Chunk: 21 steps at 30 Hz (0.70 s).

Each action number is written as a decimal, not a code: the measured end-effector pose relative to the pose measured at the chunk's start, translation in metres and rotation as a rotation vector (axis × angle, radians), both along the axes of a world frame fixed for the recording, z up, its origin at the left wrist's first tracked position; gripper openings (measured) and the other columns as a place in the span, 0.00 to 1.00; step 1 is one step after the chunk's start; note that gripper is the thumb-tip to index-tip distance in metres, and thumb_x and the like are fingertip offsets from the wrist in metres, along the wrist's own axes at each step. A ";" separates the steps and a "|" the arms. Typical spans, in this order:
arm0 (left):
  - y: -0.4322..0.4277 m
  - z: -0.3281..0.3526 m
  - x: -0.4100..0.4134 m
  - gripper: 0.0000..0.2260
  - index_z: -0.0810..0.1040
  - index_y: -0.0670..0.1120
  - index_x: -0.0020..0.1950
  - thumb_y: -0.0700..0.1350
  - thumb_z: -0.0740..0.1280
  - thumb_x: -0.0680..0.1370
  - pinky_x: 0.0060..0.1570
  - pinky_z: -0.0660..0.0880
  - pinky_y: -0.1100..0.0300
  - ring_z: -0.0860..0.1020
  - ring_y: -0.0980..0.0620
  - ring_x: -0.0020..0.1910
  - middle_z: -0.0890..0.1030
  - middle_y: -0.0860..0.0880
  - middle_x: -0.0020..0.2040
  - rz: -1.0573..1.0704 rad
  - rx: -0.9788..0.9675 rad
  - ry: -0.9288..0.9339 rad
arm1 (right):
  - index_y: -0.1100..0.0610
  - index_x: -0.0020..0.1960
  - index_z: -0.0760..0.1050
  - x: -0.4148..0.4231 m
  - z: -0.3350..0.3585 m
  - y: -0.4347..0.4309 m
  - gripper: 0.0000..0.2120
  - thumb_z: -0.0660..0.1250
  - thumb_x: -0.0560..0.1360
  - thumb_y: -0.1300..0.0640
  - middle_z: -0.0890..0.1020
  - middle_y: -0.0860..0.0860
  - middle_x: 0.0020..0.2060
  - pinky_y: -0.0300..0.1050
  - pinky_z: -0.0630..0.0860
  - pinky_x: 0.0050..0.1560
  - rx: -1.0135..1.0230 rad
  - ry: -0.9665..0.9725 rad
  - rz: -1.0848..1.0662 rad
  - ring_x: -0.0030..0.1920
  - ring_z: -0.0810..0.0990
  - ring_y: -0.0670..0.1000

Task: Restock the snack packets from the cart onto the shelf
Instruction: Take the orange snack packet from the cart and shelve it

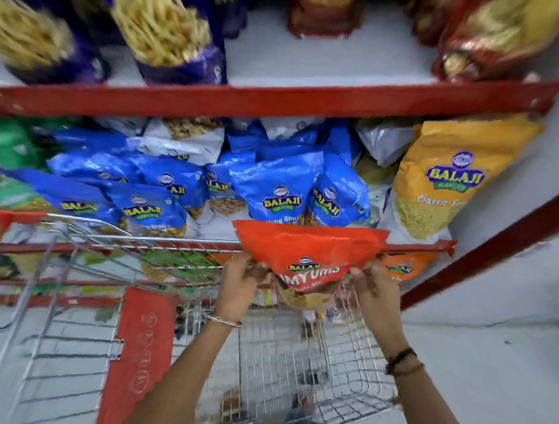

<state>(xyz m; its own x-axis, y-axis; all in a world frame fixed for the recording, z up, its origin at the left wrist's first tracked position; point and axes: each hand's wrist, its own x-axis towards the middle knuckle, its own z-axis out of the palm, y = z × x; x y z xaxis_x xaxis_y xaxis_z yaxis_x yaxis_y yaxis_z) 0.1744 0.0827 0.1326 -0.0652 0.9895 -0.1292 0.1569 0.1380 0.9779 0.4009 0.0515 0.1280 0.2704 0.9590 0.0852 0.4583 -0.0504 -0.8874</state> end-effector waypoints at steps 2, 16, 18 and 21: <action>0.001 0.047 0.000 0.12 0.79 0.56 0.44 0.37 0.65 0.73 0.49 0.78 0.52 0.81 0.46 0.46 0.84 0.57 0.42 -0.004 0.074 -0.012 | 0.57 0.40 0.69 0.000 0.045 0.003 0.07 0.63 0.76 0.60 0.76 0.46 0.32 0.35 0.72 0.38 0.096 0.046 0.020 0.33 0.75 0.40; 0.057 0.250 0.028 0.12 0.70 0.48 0.35 0.35 0.61 0.76 0.33 0.80 0.58 0.78 0.55 0.26 0.79 0.55 0.24 0.077 0.323 -0.378 | 0.46 0.34 0.69 0.005 0.240 0.087 0.12 0.63 0.73 0.60 0.72 0.47 0.32 0.53 0.77 0.41 0.506 0.354 0.050 0.35 0.73 0.44; 0.111 0.318 0.053 0.14 0.68 0.48 0.33 0.34 0.61 0.76 0.34 0.79 0.57 0.76 0.54 0.28 0.78 0.55 0.24 0.111 0.500 -0.453 | 0.48 0.34 0.67 0.018 0.315 0.142 0.13 0.62 0.74 0.62 0.71 0.48 0.31 0.49 0.73 0.38 0.675 0.366 0.039 0.35 0.71 0.45; 0.151 0.320 0.059 0.13 0.67 0.47 0.33 0.34 0.62 0.75 0.39 0.80 0.52 0.75 0.49 0.34 0.75 0.46 0.32 0.185 0.567 -0.463 | 0.46 0.36 0.67 0.015 0.320 0.178 0.10 0.63 0.72 0.58 0.70 0.46 0.33 0.49 0.71 0.41 0.691 0.347 -0.001 0.38 0.70 0.48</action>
